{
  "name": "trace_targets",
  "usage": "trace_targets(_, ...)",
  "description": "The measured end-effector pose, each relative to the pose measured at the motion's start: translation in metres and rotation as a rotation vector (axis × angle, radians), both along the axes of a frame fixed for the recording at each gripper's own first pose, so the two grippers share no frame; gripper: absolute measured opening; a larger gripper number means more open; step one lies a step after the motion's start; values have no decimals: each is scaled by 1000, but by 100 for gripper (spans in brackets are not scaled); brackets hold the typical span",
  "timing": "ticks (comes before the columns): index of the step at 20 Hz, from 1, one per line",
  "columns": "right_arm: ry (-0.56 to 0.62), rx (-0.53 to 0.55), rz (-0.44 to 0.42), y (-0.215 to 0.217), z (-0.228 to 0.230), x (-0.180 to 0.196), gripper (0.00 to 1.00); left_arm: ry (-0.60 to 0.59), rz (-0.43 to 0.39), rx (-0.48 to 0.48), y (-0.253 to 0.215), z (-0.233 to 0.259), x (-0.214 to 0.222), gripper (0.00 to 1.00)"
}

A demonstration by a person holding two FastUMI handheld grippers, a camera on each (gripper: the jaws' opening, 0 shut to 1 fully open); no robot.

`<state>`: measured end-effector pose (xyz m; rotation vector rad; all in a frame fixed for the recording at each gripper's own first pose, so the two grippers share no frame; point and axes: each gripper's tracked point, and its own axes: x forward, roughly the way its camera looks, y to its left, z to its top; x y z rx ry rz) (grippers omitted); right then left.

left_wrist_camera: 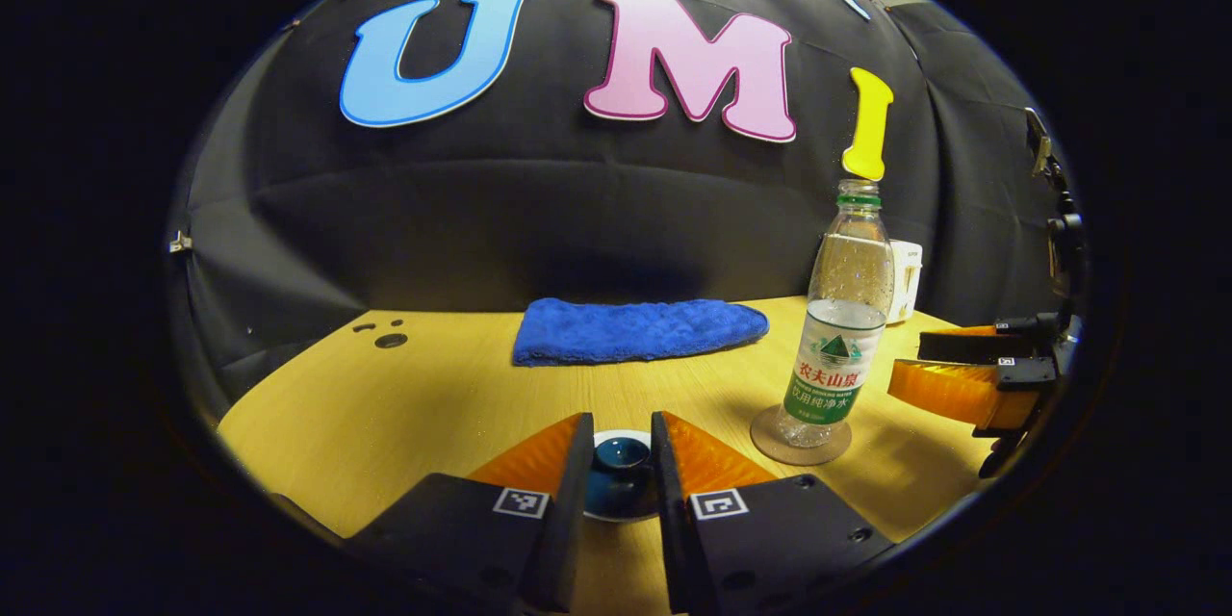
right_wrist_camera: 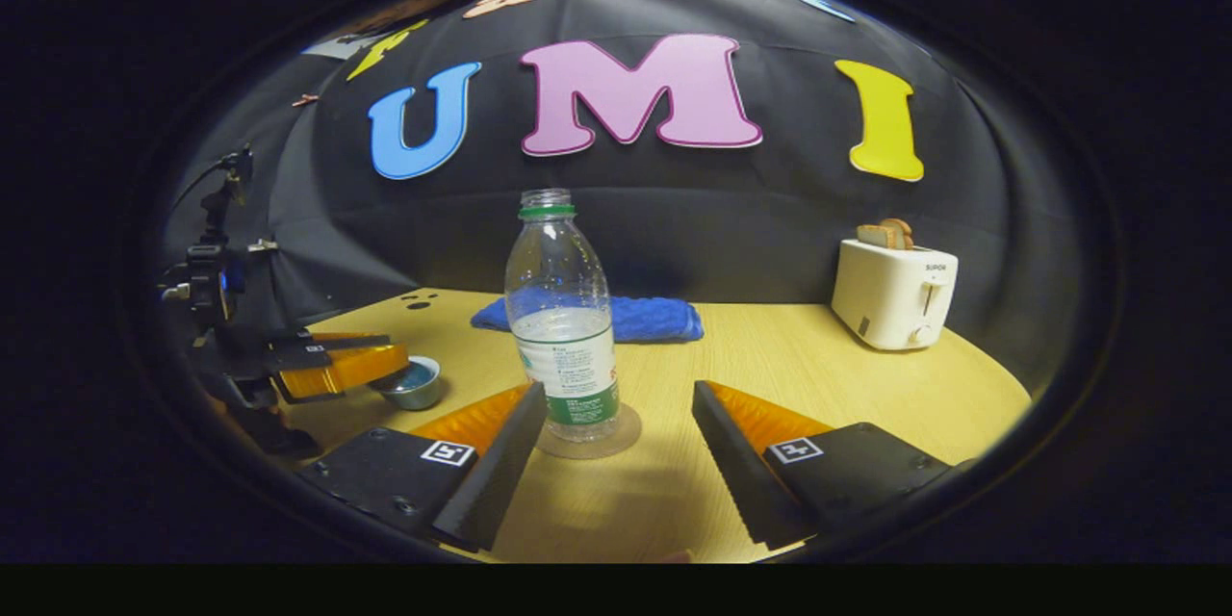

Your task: Open the teacup lid with one hand, grasp the water bottle and pour water into the teacup with the other hand; after pouring, place the water bottle on the coaster and then close the teacup lid.

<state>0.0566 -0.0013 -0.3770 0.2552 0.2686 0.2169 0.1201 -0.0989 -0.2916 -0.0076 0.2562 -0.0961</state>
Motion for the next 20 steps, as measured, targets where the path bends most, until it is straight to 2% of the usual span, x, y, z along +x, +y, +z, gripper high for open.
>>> trace_targets(3, -6, 1, -3, -1, 7, 0, 94, -36, -8, 30, 0, 18, -1, 39)
trace_targets(4, -9, -1, -2, -1, 12, -2, 90, -41, -11, 32, 0, 23, -3, 39)
trace_targets(5, -11, -4, -3, -1, 17, -1, 95, -45, -14, 28, -1, 30, -5, 39)
trace_targets(7, -17, -14, -5, -3, 34, -4, 95, -45, -18, 11, -2, 45, -10, 39)
trace_targets(9, -30, -31, -9, -6, 57, -8, 94, -44, -28, -4, -3, 64, -16, 36)
trace_targets(10, -32, -31, -13, -8, 69, -10, 95, -48, -34, -10, -2, 76, -19, 39)
trace_targets(11, -33, -20, -13, -7, 81, -13, 90, -50, -36, -10, -1, 88, -23, 39)
trace_targets(13, -40, -4, -17, -6, 110, -20, 95, -61, -40, 13, 4, 114, -31, 39)
trace_targets(15, -60, -16, -20, -9, 140, -25, 90, -72, -44, 29, 7, 142, -40, 39)
trace_targets(16, -73, -28, -20, -10, 155, -28, 90, -76, -42, 26, 9, 157, -45, 39)
trace_targets(17, -83, -37, -25, -14, 170, -30, 95, -72, -39, 16, 11, 170, -50, 39)
trace_targets(20, -124, -36, -19, -15, 216, -37, 94, -78, -18, -24, 19, 210, -64, 39)
